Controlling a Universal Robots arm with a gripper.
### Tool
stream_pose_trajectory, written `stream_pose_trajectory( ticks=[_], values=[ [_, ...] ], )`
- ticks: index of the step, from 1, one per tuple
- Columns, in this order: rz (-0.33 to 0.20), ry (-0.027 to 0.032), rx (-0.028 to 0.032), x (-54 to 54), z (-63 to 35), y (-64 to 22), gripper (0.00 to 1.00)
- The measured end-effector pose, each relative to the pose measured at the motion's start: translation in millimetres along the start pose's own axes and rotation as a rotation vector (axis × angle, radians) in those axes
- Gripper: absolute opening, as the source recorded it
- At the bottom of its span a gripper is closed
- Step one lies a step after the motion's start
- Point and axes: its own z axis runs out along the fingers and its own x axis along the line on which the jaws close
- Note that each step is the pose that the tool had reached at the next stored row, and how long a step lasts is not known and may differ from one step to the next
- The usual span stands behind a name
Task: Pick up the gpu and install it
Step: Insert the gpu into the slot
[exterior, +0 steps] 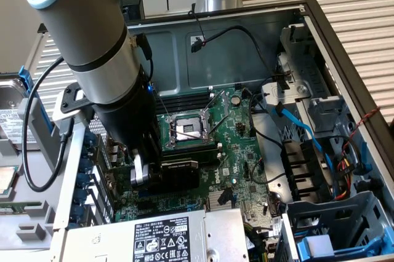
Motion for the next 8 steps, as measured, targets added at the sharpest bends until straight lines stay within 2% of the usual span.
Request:
stream_pose_trajectory(
  ticks=[1,2,3,4,8],
  values=[
    [0.001,-0.0016,-0.0003,-0.3,0.6,0.8,0.27],
    [0.001,-0.0015,0.0011,-0.2,0.8,0.7,0.33],
    [0.001,-0.0009,0.0007,-0.2,0.4,0.3,0.33],
    [0.0,-0.0004,0.0002,-0.1,0.1,-0.1,0.4],
    [0.0,-0.0003,0.0001,0.0,0.1,0.0,0.4]
  ],
)
